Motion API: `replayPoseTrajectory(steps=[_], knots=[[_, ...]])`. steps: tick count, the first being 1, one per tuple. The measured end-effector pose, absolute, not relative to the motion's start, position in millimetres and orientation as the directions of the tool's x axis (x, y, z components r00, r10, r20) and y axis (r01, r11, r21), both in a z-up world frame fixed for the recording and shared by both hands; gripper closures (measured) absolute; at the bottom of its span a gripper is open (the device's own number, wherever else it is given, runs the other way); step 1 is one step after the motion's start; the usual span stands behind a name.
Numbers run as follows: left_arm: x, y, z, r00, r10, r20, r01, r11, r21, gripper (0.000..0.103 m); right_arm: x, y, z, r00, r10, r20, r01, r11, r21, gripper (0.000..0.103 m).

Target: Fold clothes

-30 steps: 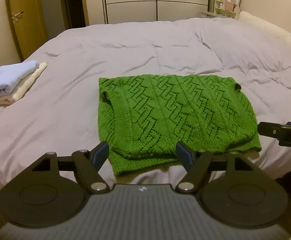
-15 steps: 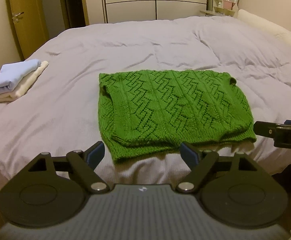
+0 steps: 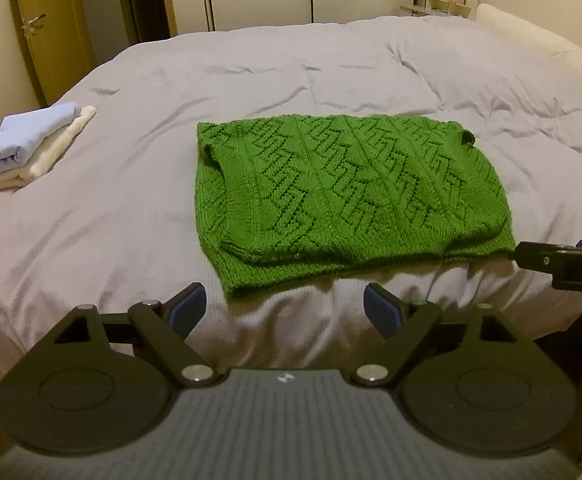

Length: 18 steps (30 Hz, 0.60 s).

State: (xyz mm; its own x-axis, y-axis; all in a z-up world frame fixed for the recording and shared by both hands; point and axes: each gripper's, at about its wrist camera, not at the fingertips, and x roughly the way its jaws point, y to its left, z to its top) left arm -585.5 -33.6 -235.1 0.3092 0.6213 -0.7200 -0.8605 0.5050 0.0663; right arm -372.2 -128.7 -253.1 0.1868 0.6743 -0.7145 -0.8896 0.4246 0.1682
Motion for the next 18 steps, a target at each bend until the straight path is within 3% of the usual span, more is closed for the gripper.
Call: replayPoseTrajectory(steps=[18], knots=[[-587.6,0.8,-264.1,0.28,0.559,-0.78,-0.878,0.477,0.027,0.017,-363.0,-103.5,-270.0,0.184,0.617,-0.765,-0.886,0.442,0.143,0.0]])
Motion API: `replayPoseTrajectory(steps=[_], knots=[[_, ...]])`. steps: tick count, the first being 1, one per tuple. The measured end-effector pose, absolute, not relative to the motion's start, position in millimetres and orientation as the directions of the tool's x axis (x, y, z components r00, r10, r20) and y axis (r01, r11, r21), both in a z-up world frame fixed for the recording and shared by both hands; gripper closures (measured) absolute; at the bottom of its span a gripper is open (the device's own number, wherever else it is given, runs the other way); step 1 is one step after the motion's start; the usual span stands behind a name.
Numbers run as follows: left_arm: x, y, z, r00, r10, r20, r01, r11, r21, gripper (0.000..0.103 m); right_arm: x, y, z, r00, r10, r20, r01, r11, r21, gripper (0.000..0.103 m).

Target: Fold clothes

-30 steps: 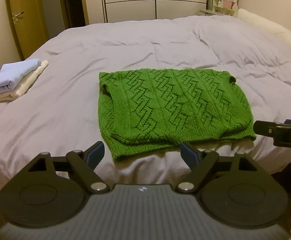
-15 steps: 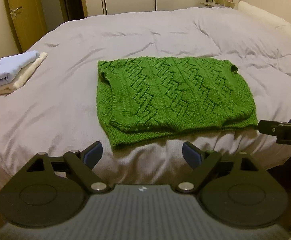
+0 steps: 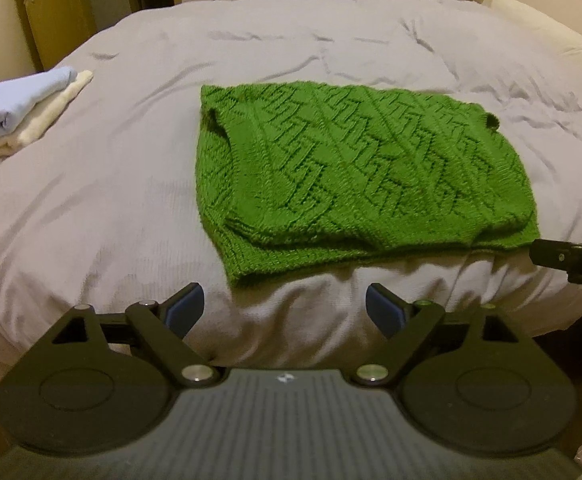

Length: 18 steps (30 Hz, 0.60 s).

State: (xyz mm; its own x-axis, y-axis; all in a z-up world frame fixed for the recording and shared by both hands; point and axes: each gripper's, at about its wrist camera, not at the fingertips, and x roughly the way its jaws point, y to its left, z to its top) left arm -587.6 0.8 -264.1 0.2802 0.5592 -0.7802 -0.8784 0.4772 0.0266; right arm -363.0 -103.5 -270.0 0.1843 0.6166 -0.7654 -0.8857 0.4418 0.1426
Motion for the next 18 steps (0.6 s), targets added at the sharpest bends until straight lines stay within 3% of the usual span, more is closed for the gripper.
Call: replayPoseTrajectory(steps=[18], knots=[[-580.4,30.9,-286.8,0.253,0.509,-0.823,-0.888,0.46,0.011,0.016,-329.2,-88.0,-298.6,0.184,0.568,-0.802,-0.845,0.508,0.167,0.0]])
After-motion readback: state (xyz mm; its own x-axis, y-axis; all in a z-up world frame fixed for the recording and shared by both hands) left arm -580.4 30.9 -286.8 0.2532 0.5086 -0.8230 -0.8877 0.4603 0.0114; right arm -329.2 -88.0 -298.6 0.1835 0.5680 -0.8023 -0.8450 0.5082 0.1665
